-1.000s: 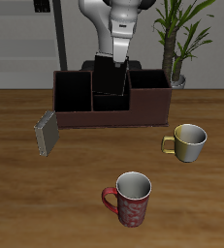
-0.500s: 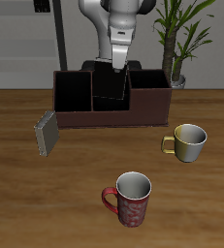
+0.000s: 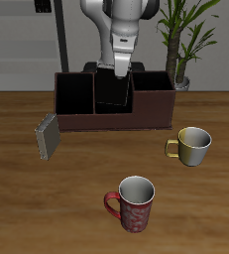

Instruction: Place the black book into the back desk caddy's front compartment

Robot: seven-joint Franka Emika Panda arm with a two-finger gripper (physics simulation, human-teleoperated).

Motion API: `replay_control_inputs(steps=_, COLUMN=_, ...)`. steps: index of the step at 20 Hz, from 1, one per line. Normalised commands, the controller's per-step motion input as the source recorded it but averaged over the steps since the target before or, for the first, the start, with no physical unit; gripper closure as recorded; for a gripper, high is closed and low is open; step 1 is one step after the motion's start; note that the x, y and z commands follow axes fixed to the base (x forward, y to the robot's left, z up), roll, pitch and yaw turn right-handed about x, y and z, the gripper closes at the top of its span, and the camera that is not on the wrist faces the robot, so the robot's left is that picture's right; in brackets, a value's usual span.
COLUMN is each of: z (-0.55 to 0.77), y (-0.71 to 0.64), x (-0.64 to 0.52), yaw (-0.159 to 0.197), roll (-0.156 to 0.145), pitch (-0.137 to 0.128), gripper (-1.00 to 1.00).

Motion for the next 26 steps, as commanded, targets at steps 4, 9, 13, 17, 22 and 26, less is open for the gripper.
replay_control_inputs(steps=4, z=-0.15, y=-0.03, x=0.01, yaw=-0.007, roll=-0.003, pitch=0.025, gripper=1.0)
replay_control_inputs(steps=9, z=-0.09, y=-0.03, x=0.01, yaw=0.0, roll=-0.002, pitch=0.011, gripper=1.0)
replay_control_inputs(steps=13, z=-0.13, y=-0.05, x=0.03, yaw=-0.007, roll=-0.005, pitch=0.02, gripper=1.0)
replay_control_inputs(steps=17, z=-0.15, y=0.0, x=0.02, yaw=-0.009, roll=0.004, pitch=0.022, gripper=1.0)
replay_control_inputs(steps=22, z=-0.13, y=0.03, x=0.0, yaw=-0.01, roll=0.01, pitch=0.023, gripper=1.0)
replay_control_inputs(steps=26, z=-0.06, y=-0.03, x=0.01, yaw=-0.004, roll=-0.001, pitch=0.008, gripper=1.0)
